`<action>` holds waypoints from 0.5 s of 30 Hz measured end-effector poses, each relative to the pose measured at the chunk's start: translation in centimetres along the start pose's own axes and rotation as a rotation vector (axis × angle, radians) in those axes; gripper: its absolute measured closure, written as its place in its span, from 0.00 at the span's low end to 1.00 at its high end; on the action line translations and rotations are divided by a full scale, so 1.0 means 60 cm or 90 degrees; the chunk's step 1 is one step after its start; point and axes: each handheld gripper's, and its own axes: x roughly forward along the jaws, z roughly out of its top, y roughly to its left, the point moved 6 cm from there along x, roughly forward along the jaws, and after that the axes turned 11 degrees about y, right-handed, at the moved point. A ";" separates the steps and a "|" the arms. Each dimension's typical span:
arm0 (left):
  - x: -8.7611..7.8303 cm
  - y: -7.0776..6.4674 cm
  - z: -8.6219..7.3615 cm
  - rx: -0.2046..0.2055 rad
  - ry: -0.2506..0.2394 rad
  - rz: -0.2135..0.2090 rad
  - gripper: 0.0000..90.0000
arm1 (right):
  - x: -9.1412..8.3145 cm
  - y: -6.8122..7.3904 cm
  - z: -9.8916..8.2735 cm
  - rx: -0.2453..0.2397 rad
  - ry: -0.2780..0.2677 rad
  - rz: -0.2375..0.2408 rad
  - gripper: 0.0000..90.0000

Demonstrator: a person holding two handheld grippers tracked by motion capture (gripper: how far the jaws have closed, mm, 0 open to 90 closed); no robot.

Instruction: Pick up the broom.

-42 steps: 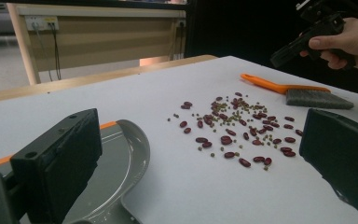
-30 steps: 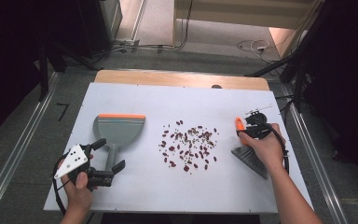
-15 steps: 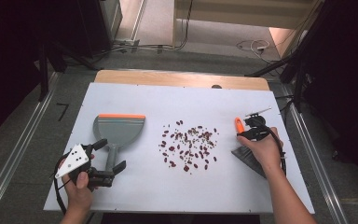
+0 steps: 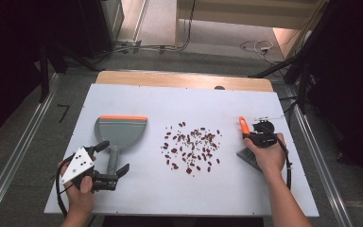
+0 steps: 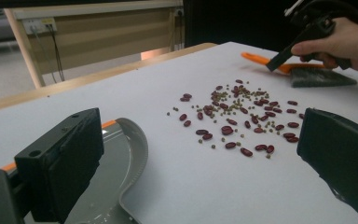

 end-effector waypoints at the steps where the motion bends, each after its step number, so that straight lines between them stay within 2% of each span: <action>1: 0.000 -0.002 0.002 0.000 -0.003 -0.001 0.02 | -0.006 0.000 -0.001 0.004 -0.021 0.007 0.75; 9: 0.004 -0.022 0.019 0.019 -0.014 -0.007 0.02 | -0.071 -0.005 -0.024 0.025 -0.188 0.058 0.75; 10: 0.005 -0.025 0.022 0.019 -0.016 -0.008 0.02 | -0.080 -0.004 -0.028 0.022 -0.212 0.076 0.75; 15: 0.008 -0.034 0.034 0.017 -0.026 -0.017 0.02 | -0.126 0.003 -0.047 0.022 -0.301 0.102 0.75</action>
